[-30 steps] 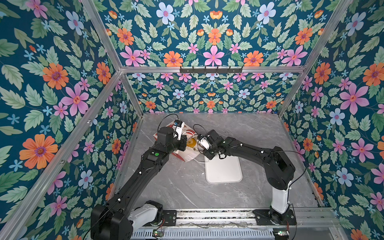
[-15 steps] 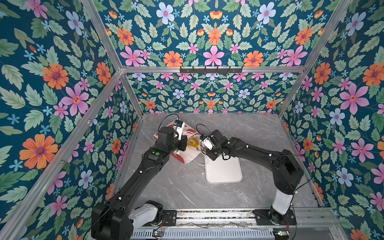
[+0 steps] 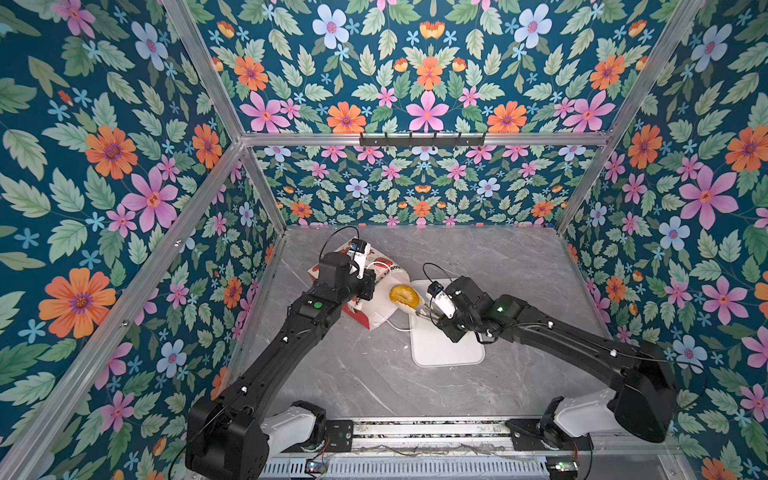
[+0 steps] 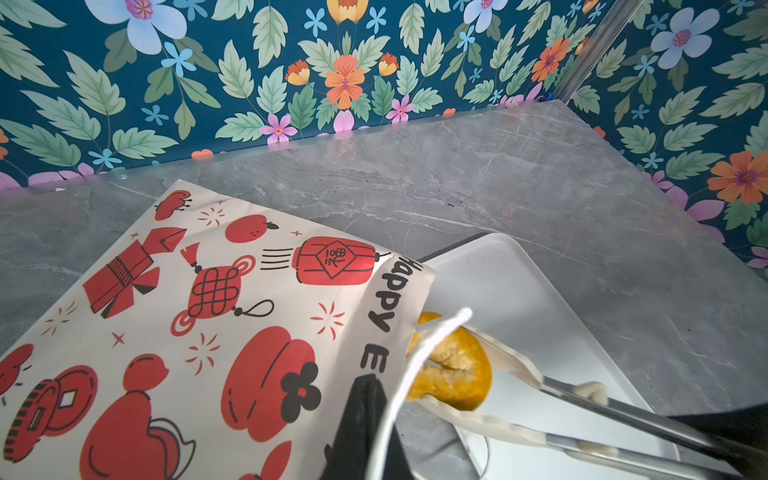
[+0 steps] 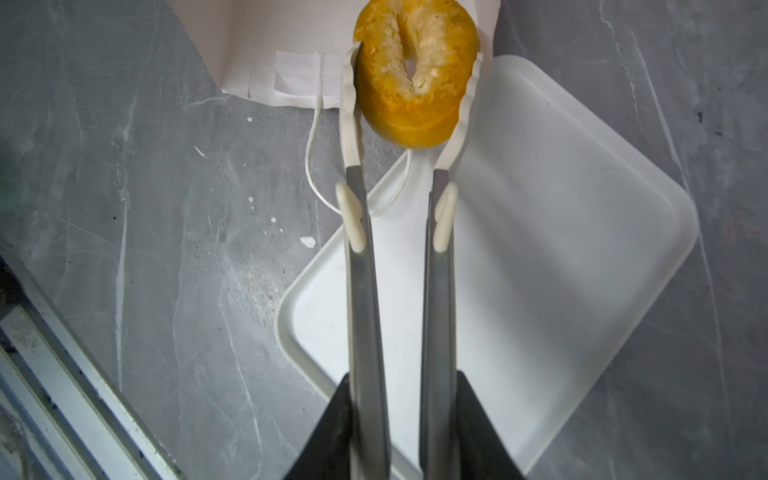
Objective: Take the fake bread out of the paper bag
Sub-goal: 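Clamp the yellow bread ring with the tongs and pull it out of the bag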
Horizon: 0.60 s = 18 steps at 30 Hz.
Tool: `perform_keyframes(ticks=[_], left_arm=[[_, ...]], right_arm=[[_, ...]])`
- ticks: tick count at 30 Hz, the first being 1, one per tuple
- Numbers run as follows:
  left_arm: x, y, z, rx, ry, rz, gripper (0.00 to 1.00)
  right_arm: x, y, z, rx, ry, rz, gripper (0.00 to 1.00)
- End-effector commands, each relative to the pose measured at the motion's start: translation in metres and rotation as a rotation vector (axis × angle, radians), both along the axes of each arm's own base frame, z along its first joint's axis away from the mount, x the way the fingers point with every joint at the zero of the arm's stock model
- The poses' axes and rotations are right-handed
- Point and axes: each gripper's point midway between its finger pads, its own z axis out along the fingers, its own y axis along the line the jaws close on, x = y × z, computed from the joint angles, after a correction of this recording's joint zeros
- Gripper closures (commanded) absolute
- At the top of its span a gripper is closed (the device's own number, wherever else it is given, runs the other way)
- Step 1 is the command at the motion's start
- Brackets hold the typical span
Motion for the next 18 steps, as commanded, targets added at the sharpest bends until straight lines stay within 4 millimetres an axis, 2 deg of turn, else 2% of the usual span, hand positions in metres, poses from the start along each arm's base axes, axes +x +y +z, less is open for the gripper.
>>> perform_keyframes(ticks=[1,4,8,12,18], left_arm=[[0.007,0.0,0.009,-0.022,-0.028,0.023,1.0],[0.009,0.001,0.01,-0.025,-0.031,0.035,1.0],[0.01,0.005,0.011,-0.02,-0.038,0.052,1.0],[0.008,0.005,0.014,-0.023,-0.046,0.05,1.0],[0.005,0.006,0.017,-0.024,-0.051,0.048,1.0]], right_arm=[[-0.011,-0.016,0.006,0.019,0.006,-0.082,0.73],[-0.024,-0.032,0.006,-0.006,0.005,-0.121,0.73],[-0.031,-0.053,0.004,-0.01,-0.008,-0.203,0.72],[-0.027,-0.076,0.002,-0.044,-0.058,-0.308,0.72],[-0.015,-0.087,-0.014,-0.087,-0.064,-0.406,0.71]])
